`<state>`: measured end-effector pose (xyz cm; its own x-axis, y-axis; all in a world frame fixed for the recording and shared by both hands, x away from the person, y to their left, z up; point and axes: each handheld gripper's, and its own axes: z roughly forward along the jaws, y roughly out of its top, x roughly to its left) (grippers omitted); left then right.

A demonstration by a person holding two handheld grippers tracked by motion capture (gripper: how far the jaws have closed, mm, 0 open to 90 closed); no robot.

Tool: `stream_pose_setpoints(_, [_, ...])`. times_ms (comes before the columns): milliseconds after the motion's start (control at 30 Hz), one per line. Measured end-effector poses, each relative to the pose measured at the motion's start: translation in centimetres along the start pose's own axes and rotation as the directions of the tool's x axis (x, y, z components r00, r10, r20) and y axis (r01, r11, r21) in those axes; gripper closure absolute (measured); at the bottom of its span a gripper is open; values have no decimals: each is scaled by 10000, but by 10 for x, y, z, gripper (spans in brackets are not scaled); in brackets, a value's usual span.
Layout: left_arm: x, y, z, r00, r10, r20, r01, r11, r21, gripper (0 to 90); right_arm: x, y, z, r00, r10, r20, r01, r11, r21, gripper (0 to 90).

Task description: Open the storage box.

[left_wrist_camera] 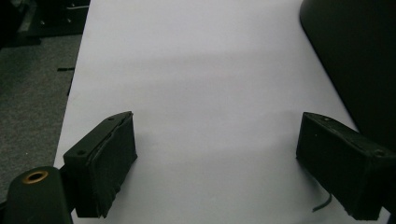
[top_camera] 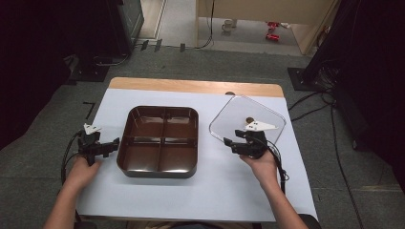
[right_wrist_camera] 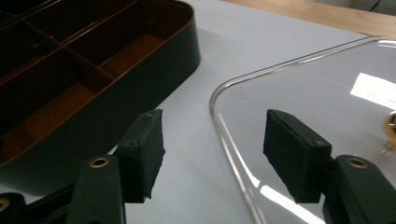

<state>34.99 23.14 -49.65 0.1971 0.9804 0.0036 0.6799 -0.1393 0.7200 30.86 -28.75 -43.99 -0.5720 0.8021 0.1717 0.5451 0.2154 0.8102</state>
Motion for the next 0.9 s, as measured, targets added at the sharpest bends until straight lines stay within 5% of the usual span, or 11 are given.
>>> stream_pose_setpoints(133, [0,0,0,10000,3,4,-3,10000,10,120,15,-7,6,9994,-334,-123,335,9994,33,376])
stream_pose_setpoints(333, [0,0,0,10000,1,5,-1,10000,10,120,40,-17,24,9917,-1284,64,1273,9880,876,391])
stream_pose_setpoints(633, [0,0,0,10000,0,4,0,10000,10,120,55,-28,44,9940,-944,-558,1012,9855,1364,382])
stream_pose_setpoints(900, [0,0,0,10000,1,4,-1,10000,11,120,57,-40,57,9898,-1423,-91,1420,9772,1577,378])
